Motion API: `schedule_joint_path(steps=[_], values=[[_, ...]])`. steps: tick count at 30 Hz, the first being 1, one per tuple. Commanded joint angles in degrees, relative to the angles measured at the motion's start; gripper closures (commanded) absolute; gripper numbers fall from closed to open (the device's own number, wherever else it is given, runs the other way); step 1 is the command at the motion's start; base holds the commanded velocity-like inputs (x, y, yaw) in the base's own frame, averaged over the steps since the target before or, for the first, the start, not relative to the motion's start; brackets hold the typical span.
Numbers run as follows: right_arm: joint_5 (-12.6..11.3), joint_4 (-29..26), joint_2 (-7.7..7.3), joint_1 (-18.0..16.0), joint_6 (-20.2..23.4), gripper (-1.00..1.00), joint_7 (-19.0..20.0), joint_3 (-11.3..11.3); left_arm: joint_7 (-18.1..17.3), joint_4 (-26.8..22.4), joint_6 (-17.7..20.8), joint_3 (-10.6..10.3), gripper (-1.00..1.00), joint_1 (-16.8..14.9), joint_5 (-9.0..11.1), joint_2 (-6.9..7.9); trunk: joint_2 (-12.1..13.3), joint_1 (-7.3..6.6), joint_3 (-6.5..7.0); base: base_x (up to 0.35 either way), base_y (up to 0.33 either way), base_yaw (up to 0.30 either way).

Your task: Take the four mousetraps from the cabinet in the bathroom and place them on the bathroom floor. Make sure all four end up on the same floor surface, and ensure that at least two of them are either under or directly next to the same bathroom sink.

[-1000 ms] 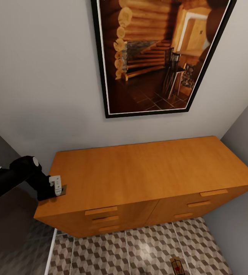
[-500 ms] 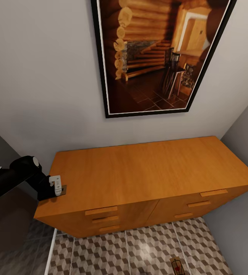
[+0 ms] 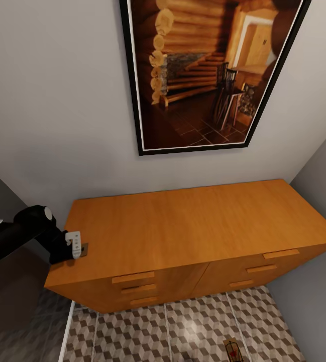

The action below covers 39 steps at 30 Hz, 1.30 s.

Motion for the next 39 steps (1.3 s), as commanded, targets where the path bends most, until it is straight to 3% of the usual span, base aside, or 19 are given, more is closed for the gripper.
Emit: schedule_joint_path(steps=[1,6,13,19,26,39], values=[[0.1,0.0,0.01,0.0,-0.1,1.0,-0.5,0.4,-0.3,-0.2,0.6,-2.3,1.0,0.0,0.2,0.02,-0.1,0.05,-0.11,0.0,0.0,0.0],[0.1,0.0,0.01,0.0,-0.1,1.0,-0.5,0.4,-0.3,-2.0,0.8,-1.9,1.0,0.0,0.3,0.02,-0.1,0.05,-0.11,0.0,0.0,0.0],[0.1,0.1,0.01,0.0,-0.1,1.0,-0.5,0.4,-0.3,-4.5,1.1,2.5,1.0,0.0,0.3,0.07,-0.1,0.05,-0.11,0.0,0.0,0.0],[0.1,0.0,0.01,0.0,-0.1,1.0,-0.5,0.4,-0.4,-7.0,2.1,4.1,1.0,0.0,0.3,0.16,-0.1,0.05,-0.11,0.0,0.0,0.0],[0.1,0.0,0.05,0.0,-0.1,1.0,-0.5,0.4,-0.4,-9.9,6.5,9.9,1.0,0.0,0.2,0.27,-0.1,0.05,-0.11,0.0,0.0,0.0],[0.2,0.1,-0.07,0.0,-0.2,1.0,-0.5,0.4,-0.5,-10.1,7.0,10.6,1.0,0.0,0.2,0.37,-0.1,0.05,-0.11,0.0,0.0,0.0]])
